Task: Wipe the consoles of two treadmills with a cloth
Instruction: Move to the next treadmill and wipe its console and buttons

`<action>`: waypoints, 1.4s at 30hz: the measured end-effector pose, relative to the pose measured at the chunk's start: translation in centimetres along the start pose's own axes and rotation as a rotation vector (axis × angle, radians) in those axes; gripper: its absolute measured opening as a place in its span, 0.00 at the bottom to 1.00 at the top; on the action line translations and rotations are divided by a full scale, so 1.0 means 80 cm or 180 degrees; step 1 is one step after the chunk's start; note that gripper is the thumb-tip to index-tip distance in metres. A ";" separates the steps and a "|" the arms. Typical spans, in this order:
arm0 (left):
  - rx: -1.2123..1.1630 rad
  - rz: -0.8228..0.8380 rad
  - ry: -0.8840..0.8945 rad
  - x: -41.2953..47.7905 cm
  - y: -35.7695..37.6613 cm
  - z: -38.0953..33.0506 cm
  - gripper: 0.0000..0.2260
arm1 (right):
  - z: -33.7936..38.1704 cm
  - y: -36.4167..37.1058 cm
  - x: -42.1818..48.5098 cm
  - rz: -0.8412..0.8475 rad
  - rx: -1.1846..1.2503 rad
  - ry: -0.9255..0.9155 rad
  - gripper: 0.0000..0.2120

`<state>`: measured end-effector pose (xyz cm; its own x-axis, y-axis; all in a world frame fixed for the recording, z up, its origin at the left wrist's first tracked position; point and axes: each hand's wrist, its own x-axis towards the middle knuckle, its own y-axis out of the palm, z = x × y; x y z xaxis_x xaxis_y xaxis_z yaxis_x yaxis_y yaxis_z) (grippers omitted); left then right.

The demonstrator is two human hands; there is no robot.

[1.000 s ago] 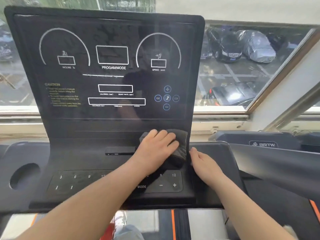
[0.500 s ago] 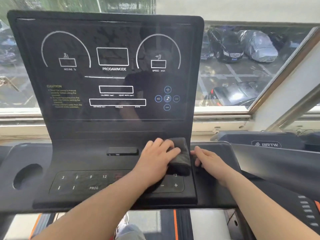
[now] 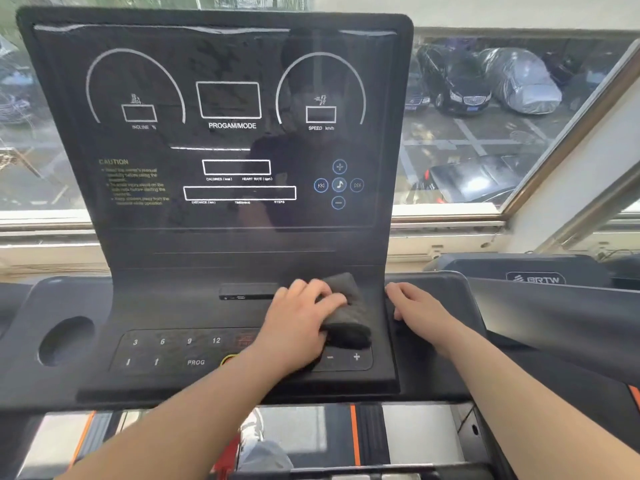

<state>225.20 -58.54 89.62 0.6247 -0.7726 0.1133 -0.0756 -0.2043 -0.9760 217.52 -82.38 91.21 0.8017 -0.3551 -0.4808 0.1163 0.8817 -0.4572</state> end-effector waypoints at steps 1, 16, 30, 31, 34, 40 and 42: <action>0.0038 -0.0090 -0.0337 0.006 0.001 -0.001 0.26 | 0.000 0.000 0.001 0.0000 -0.0005 0.0022 0.19; 0.0256 -0.0077 0.0299 0.034 0.001 -0.014 0.26 | -0.001 0.004 0.006 -0.0070 0.0112 0.0151 0.23; -0.0133 0.0119 0.0041 -0.030 0.008 -0.026 0.27 | 0.002 0.004 0.002 -0.0080 -0.0025 0.0136 0.22; -0.0162 0.0026 -0.0462 -0.018 0.003 -0.024 0.27 | 0.004 0.005 0.001 -0.0080 -0.0042 0.0150 0.22; -0.0194 -0.0101 -0.1084 -0.006 0.010 -0.048 0.26 | 0.007 0.006 0.001 -0.0119 -0.0084 0.0176 0.22; -0.0359 0.0029 0.0073 -0.052 0.025 -0.090 0.28 | 0.003 0.012 0.012 -0.0279 -0.0330 0.0206 0.28; -0.0402 0.0142 0.0351 -0.050 0.022 -0.084 0.27 | 0.004 0.014 0.016 -0.0279 -0.0424 0.0302 0.30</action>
<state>217.35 -59.86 88.71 0.5301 -0.8424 0.0968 -0.2027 -0.2368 -0.9502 218.85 -81.75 90.30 0.7323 -0.4619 -0.5003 0.0995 0.7994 -0.5924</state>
